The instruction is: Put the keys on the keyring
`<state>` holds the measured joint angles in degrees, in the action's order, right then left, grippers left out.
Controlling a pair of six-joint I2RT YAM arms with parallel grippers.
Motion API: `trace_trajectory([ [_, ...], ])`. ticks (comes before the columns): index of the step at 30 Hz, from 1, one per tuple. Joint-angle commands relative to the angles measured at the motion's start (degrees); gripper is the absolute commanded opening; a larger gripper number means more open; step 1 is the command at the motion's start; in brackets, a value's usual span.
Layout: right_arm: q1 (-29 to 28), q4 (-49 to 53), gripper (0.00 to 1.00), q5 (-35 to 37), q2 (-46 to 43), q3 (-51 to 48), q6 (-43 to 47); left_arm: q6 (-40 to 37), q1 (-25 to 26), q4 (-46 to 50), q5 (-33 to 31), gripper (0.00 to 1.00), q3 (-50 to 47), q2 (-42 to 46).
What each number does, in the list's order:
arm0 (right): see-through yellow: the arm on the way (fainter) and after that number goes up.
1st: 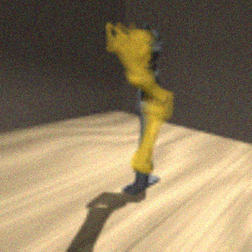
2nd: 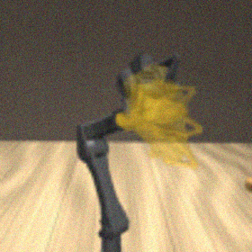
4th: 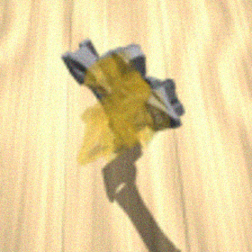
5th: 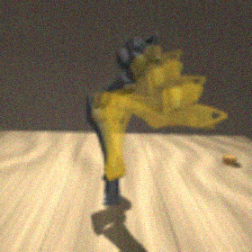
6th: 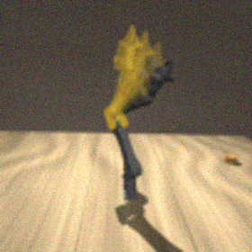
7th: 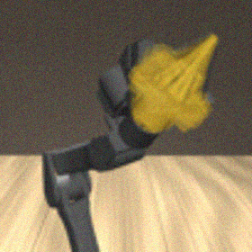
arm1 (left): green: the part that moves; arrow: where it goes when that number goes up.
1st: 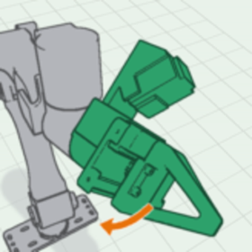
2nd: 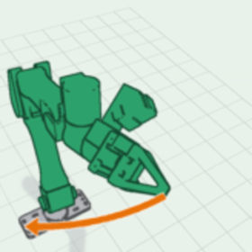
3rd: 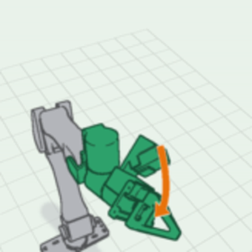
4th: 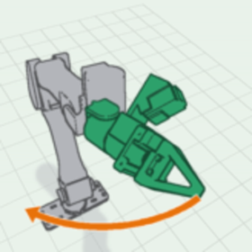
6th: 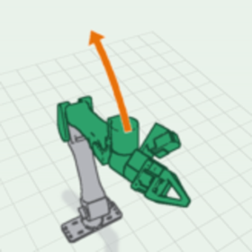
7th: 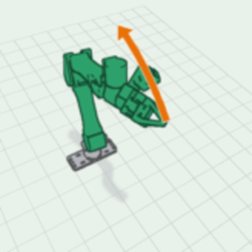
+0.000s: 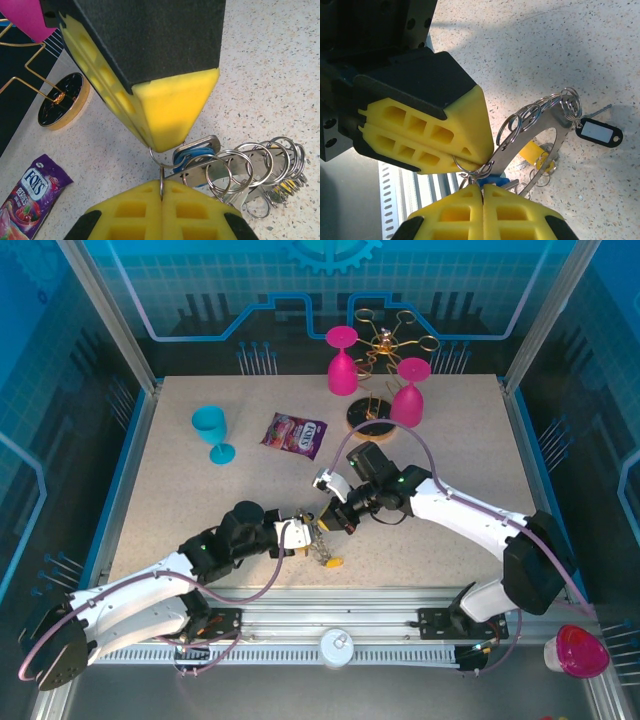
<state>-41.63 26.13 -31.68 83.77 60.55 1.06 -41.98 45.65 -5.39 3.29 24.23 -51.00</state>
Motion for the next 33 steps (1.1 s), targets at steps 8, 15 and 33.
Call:
trace_trajectory([
  [8,-0.80,-3.89,0.00,2.17,1.76,1.33,-3.95,1.36,0.79,-6.39,2.10,0.00,-0.71,-0.61],
  [15,-0.84,-3.53,0.00,5.31,3.11,1.64,-5.61,2.75,0.76,-8.86,1.74,0.00,-1.22,-0.59],
  [33,1.08,-1.36,0.00,9.87,4.22,3.42,-9.14,2.34,0.78,-7.53,2.27,0.00,-1.70,0.30],
])
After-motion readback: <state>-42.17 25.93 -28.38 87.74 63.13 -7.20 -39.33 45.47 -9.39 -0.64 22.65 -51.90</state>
